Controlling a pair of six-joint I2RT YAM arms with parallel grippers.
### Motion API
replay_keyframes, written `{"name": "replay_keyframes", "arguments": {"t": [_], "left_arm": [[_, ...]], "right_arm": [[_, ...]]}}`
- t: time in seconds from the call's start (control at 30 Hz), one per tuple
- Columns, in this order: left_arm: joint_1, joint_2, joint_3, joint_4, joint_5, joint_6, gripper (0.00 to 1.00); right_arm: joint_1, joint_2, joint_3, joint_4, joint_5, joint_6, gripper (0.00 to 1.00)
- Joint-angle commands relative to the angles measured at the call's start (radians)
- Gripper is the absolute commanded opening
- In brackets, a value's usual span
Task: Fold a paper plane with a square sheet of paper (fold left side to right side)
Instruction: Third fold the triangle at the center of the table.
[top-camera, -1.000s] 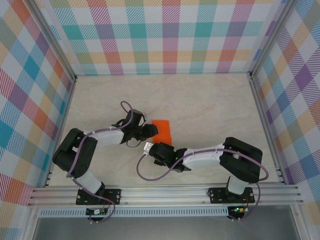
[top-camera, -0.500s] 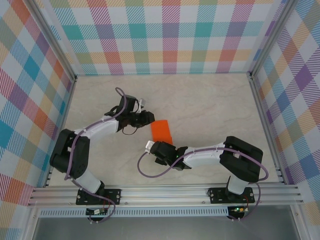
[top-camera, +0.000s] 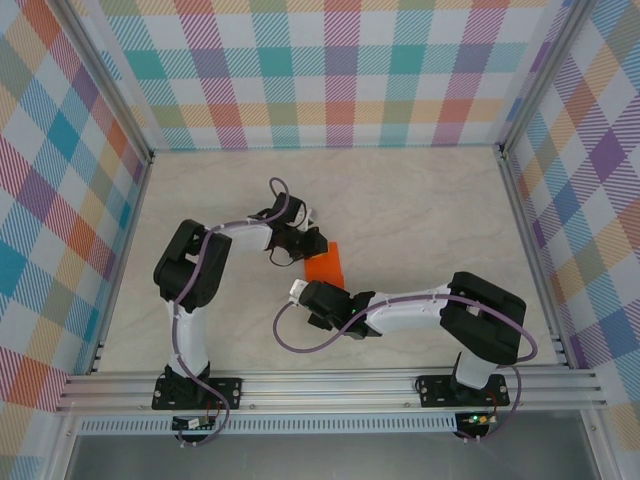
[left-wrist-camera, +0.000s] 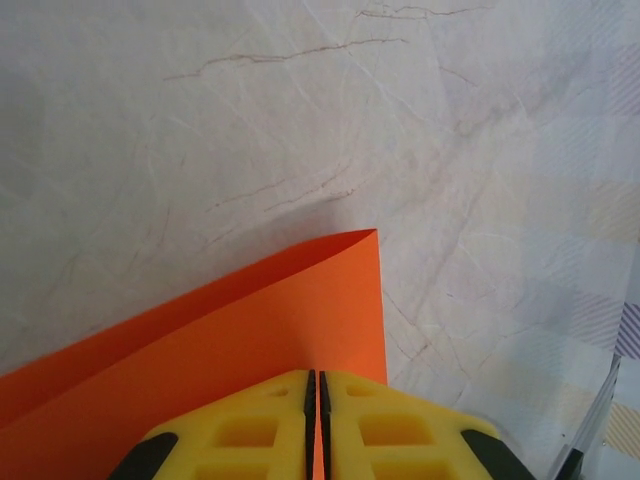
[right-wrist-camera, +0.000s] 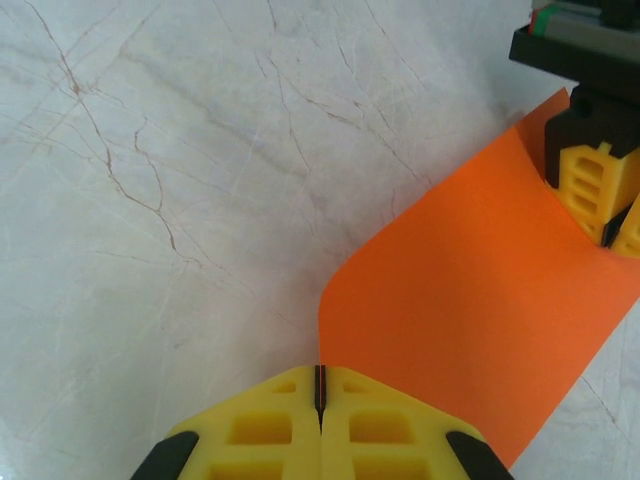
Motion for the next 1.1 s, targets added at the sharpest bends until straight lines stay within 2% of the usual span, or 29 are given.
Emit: {"name": "replay_keyframes", "arguments": {"t": [0.0,0.17,0.37,0.57,0.67,1.07], "left_arm": [[-0.016,0.026,0.038,-0.047,-0.008,0.040,0.12],[-0.028,0.062,0.041,-0.068,-0.032,0.056,0.11],[-0.043,0.093,0.035,-0.084,-0.062,0.074,0.09],[-0.048,0.108,0.037,-0.090,-0.070,0.084,0.08],[-0.050,0.116,0.039,-0.093,-0.073,0.084,0.08],[-0.054,0.125,0.044,-0.101,-0.092,0.096,0.06]], "right_arm": [[-0.017,-0.016,0.028,-0.031,-0.057,0.034,0.00],[-0.051,-0.048,0.029,-0.064,-0.151,0.067,0.00],[-0.129,-0.084,0.040,-0.116,-0.333,0.146,0.00],[-0.266,-0.071,0.062,-0.163,-0.563,0.235,0.00],[-0.325,-0.053,0.059,-0.168,-0.632,0.276,0.00],[-0.439,-0.016,0.054,-0.167,-0.710,0.357,0.00]]}}
